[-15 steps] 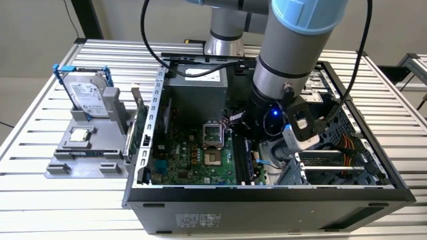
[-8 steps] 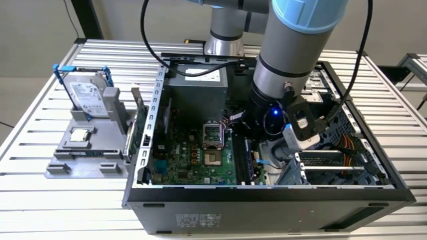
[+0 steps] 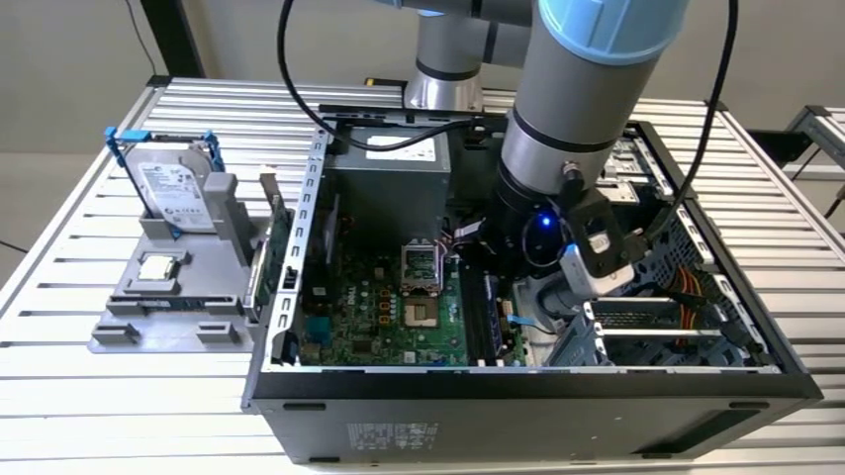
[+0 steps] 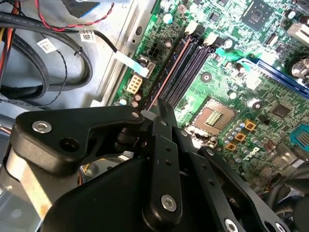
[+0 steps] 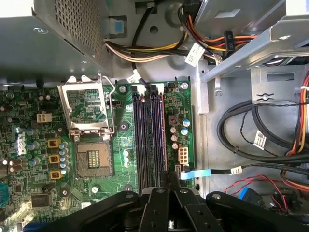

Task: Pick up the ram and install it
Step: 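Insert the ram into the slot, then press down the ram until it locks into place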

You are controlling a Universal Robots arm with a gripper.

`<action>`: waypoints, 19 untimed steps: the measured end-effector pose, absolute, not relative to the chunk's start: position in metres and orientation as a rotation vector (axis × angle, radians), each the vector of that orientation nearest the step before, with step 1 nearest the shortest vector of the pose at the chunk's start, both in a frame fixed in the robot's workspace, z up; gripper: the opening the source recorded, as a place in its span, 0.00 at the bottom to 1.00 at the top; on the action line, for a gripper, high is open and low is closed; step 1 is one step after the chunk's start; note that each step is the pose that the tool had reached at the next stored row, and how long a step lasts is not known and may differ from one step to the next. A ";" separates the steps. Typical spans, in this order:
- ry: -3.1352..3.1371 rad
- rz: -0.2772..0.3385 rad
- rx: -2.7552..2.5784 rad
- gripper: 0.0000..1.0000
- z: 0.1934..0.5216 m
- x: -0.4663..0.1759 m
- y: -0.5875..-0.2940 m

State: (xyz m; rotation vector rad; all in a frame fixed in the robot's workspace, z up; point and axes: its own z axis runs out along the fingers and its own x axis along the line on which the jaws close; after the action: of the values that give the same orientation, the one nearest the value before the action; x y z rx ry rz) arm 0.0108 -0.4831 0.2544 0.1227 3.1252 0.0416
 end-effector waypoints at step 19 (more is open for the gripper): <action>3.127 0.043 -0.122 0.00 0.255 0.011 -0.483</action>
State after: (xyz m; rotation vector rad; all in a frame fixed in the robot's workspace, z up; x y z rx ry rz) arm 0.0108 -0.4831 0.2547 -0.1220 3.1274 0.0431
